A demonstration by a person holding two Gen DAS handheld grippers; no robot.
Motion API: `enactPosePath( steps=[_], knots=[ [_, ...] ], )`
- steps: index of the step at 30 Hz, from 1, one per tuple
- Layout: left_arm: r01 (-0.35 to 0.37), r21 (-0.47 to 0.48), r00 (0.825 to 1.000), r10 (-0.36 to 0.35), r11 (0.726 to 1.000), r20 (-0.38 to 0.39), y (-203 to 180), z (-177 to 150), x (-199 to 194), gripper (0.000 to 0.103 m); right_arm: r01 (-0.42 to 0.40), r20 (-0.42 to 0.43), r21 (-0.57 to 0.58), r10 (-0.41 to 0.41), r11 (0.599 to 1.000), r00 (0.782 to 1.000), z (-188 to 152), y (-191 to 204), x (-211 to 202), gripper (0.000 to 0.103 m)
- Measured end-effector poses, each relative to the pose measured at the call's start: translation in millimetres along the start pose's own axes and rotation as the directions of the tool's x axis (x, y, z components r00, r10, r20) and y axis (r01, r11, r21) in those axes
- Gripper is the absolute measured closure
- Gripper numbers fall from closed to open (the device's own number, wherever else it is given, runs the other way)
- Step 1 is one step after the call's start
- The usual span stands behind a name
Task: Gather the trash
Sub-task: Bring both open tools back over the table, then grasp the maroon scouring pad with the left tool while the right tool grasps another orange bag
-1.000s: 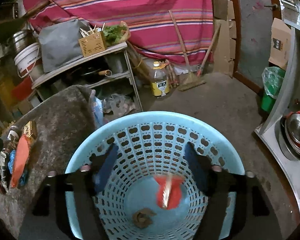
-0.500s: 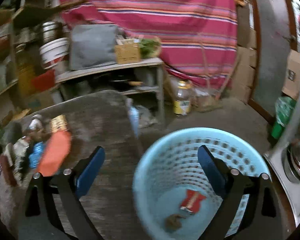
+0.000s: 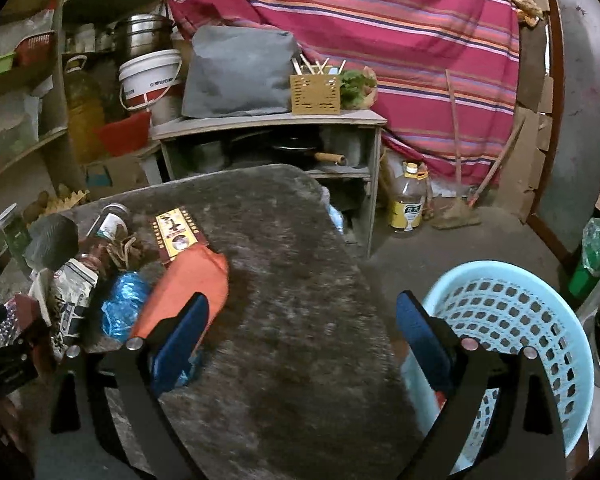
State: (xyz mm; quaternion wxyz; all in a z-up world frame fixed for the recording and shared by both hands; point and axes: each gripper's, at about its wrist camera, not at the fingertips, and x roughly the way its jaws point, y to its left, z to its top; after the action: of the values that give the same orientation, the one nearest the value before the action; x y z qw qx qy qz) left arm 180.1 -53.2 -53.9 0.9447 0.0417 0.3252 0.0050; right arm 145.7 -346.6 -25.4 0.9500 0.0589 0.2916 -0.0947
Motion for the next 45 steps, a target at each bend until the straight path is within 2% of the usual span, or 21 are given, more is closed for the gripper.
enactPosePath(
  steps=[2,4,5,10,19,25,31,38,39,40,41,43,44,45],
  knots=[
    [0.021,-0.005,1.0,-0.021,1.0,-0.008,1,1,2,0.02,0.003,-0.002,-0.008,-0.003,1.0,1.0,1,6,4,0.011],
    [0.051,-0.002,0.998,-0.051,0.999,-0.02,1,1,2,0.039,0.005,-0.005,-0.014,-0.005,1.0,1.0,2,11,7,0.011],
    [0.056,-0.001,0.998,-0.056,0.998,-0.021,1,1,2,0.042,0.003,-0.008,-0.014,-0.003,1.0,1.0,3,12,8,0.011],
    [0.042,0.016,0.999,-0.042,0.999,-0.006,2,1,-6,0.042,-0.011,-0.018,-0.016,0.011,1.0,1.0,4,23,12,0.011],
    [0.017,-0.003,0.997,-0.017,1.0,0.07,30,7,-35,0.043,-0.039,-0.049,-0.031,0.037,0.999,0.998,4,54,31,0.011],
    [-0.033,-0.013,0.994,0.034,0.999,0.101,55,10,-41,0.043,-0.029,-0.092,-0.059,0.024,0.998,0.995,7,79,55,0.011],
    [-0.064,-0.06,0.995,0.068,0.996,0.066,80,12,-27,0.043,0.008,-0.137,-0.046,-0.014,0.999,0.99,11,89,74,0.011],
    [-0.088,-0.076,0.993,0.093,0.993,0.073,94,14,-26,0.043,0.073,-0.176,-0.048,-0.08,0.996,0.981,11,87,89,0.013],
    [-0.092,-0.076,0.992,0.098,0.993,0.074,96,14,-26,0.043,0.077,-0.178,-0.053,-0.085,0.996,0.98,11,87,89,0.019],
    [-0.094,-0.078,0.992,0.1,0.993,0.074,97,14,-26,0.043,0.076,-0.181,-0.055,-0.085,0.996,0.98,11,87,90,0.029],
    [-0.092,-0.085,0.993,0.098,0.992,0.072,99,14,-25,0.043,0.068,-0.189,-0.054,-0.077,0.996,0.979,10,87,90,0.034],
    [-0.087,-0.101,0.993,0.094,0.991,0.067,104,15,-25,0.043,0.041,-0.207,-0.05,-0.051,0.998,0.977,10,87,92,0.051],
    [-0.087,-0.105,0.993,0.095,0.991,0.066,105,15,-25,0.043,0.031,-0.213,-0.051,-0.041,0.998,0.976,9,87,93,0.054],
    [-0.089,-0.107,0.993,0.096,0.99,0.066,106,15,-25,0.043,0.021,-0.217,-0.054,-0.032,0.998,0.976,8,88,94,0.061]
  ],
)
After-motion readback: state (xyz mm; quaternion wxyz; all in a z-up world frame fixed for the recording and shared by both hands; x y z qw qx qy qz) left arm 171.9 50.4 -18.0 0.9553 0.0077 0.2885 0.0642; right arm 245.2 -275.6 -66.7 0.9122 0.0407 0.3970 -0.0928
